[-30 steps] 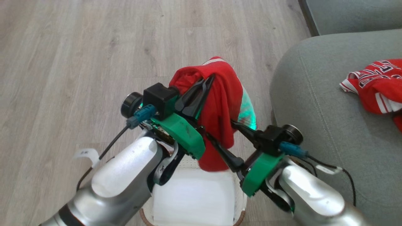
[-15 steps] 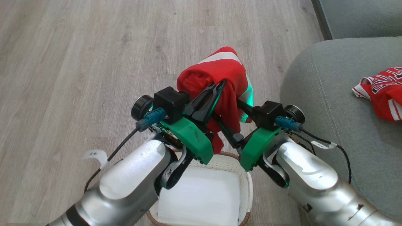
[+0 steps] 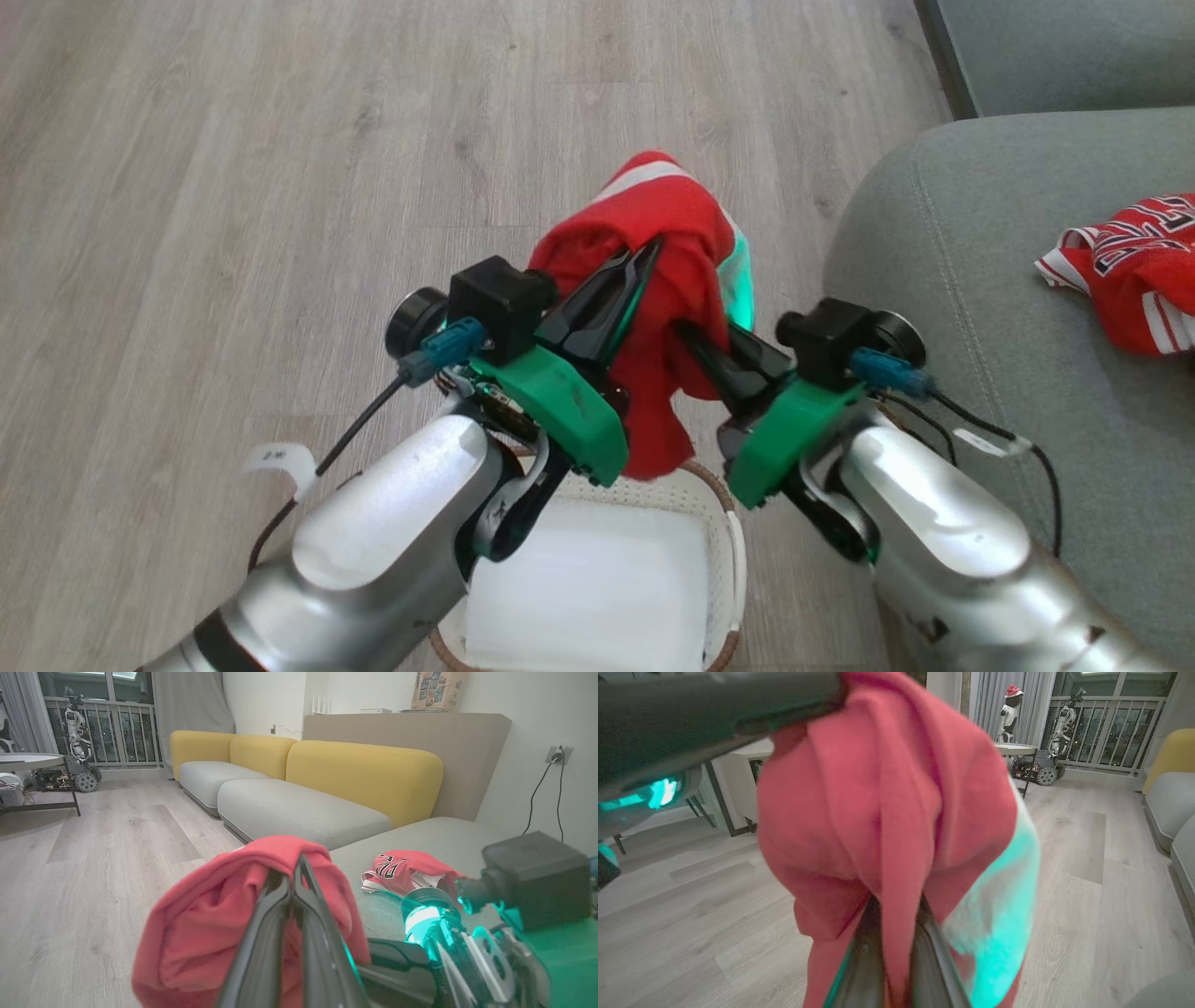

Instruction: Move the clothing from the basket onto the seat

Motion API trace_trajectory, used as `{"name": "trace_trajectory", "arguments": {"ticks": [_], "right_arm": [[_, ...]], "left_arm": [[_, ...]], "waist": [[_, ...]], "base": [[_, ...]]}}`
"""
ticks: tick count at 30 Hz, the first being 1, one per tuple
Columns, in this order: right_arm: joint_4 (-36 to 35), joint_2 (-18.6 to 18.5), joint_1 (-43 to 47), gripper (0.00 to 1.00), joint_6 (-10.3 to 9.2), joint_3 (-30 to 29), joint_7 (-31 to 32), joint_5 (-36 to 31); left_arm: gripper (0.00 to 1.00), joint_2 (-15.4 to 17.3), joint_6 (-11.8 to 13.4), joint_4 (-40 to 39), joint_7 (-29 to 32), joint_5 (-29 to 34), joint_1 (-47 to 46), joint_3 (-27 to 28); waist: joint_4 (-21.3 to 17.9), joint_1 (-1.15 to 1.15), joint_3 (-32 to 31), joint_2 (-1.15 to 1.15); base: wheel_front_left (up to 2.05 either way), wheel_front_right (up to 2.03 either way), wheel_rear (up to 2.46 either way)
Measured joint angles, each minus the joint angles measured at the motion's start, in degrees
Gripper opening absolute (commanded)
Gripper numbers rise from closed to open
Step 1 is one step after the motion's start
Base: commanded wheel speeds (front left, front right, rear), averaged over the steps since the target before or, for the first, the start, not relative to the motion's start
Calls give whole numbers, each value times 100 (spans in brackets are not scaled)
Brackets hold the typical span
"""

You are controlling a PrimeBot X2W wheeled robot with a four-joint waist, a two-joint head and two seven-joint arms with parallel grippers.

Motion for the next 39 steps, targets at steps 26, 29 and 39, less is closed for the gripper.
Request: {"name": "trace_trajectory", "arguments": {"ticks": [26, 29, 39], "right_arm": [[-1705, -698, 1121, 0, 0, -2106, -7, -304], [-1826, -765, 1198, 0, 0, -2331, -7, -308], [-2338, -970, 1457, 0, 0, -2841, -7, -353]], "left_arm": [[100, -9, 14, -43, -69, -104, 298, -332], [100, -23, 0, -65, -69, -66, 297, -349], [100, -20, 49, 136, -143, 102, 259, -376]], "waist": [[-725, 0, 20, 0], [-902, 0, 39, 0], [-1654, 0, 209, 0]], "base": [[0, 0, 0], [0, 0, 0], [0, 0, 0]]}}
